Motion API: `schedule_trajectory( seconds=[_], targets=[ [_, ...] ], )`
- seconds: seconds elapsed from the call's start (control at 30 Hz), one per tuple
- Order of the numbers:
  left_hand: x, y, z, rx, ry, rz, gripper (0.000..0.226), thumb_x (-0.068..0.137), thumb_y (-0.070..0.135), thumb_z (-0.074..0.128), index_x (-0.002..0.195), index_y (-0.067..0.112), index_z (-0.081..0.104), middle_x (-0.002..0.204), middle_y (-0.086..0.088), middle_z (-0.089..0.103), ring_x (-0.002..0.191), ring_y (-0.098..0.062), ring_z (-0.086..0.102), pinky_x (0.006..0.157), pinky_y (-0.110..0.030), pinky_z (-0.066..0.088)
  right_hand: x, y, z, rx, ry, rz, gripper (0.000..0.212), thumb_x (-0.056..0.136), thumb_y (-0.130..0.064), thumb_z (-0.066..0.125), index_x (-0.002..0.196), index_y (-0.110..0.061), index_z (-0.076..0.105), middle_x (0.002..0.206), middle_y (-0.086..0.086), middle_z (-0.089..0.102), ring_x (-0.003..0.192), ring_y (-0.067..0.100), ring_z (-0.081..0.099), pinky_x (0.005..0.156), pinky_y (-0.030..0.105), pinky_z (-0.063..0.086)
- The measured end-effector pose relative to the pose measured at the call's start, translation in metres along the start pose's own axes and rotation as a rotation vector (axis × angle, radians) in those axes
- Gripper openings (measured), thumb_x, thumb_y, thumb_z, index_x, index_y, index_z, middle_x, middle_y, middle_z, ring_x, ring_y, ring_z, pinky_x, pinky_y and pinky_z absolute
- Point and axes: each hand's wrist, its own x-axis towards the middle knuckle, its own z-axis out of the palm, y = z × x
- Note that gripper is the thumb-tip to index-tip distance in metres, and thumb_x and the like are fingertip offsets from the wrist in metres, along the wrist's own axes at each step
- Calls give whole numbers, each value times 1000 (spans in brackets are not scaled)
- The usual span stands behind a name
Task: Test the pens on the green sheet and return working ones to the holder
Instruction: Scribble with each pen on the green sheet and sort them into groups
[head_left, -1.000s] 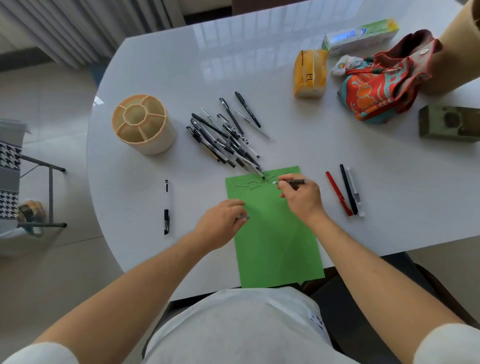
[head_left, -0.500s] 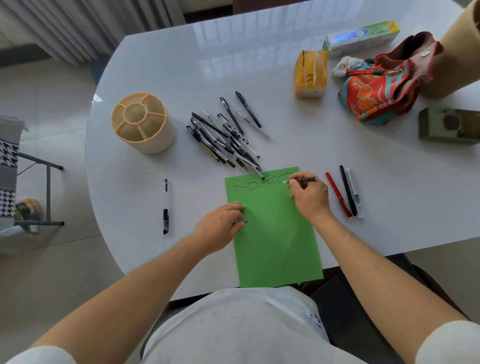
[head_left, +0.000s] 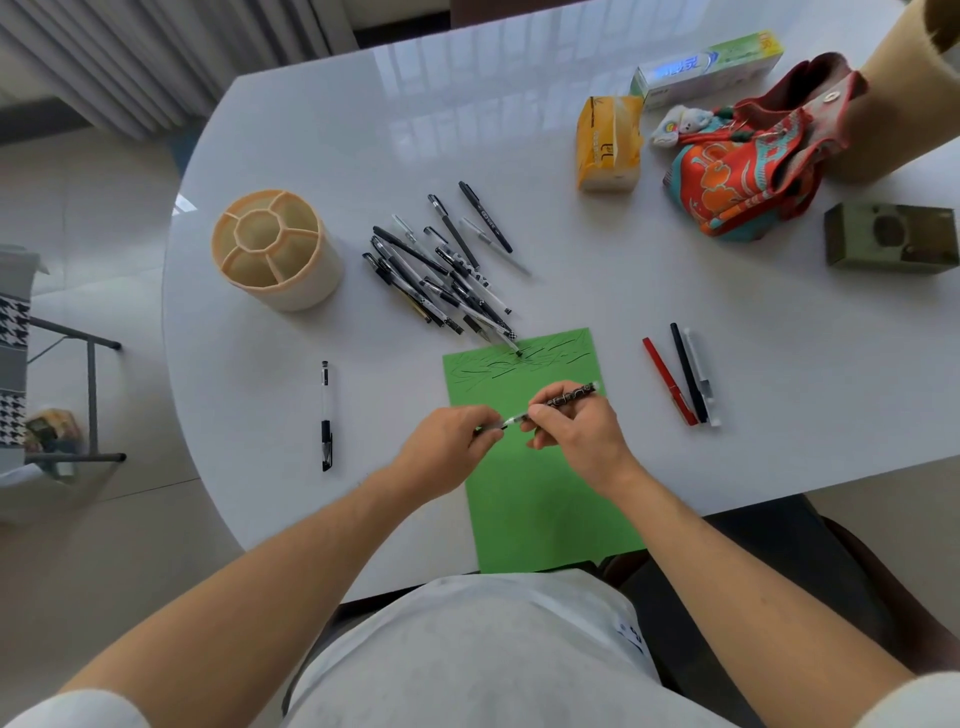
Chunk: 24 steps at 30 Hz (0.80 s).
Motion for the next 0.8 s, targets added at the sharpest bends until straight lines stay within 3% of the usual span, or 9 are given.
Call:
schedule_trajectory(
  seconds=[0.3, 0.47, 0.6, 0.8],
  targets=[
    [-2, 9, -8, -18, -14, 24, 15, 99, 26, 57, 102, 17, 69, 77, 11, 62, 70, -9, 59, 64, -23, 48, -4, 4, -3, 42, 87, -5, 8, 93, -11, 68, 86, -12, 70, 78, 12, 75, 60, 20, 70, 71, 56, 63],
    [-2, 15, -8, 10, -31, 26, 17, 99, 26, 56, 96, 15, 68, 72, 8, 61, 65, -11, 57, 61, -28, 48, -4, 3, 3, 29, 44, 14, 7, 95, -11, 69, 89, -10, 72, 79, 11, 76, 65, 23, 71, 71, 49, 64],
    [-2, 22, -7, 24, 13, 37, 18, 99, 22, 56, 87, 12, 65, 68, 7, 52, 62, -15, 47, 59, -29, 32, -5, 1, 10, 128, 47, 48, 5, 97, -8, 67, 92, -7, 70, 77, 8, 75, 71, 22, 72, 69, 36, 64],
    [-1, 27, -7, 33, 21, 28, 21, 99, 21, 55, 84, 11, 65, 69, 3, 58, 62, -17, 51, 58, -30, 36, -8, 0, 14, 110, 103, 53, 8, 96, -11, 68, 91, -6, 70, 76, 7, 75, 66, 22, 72, 67, 33, 63]
  ],
)
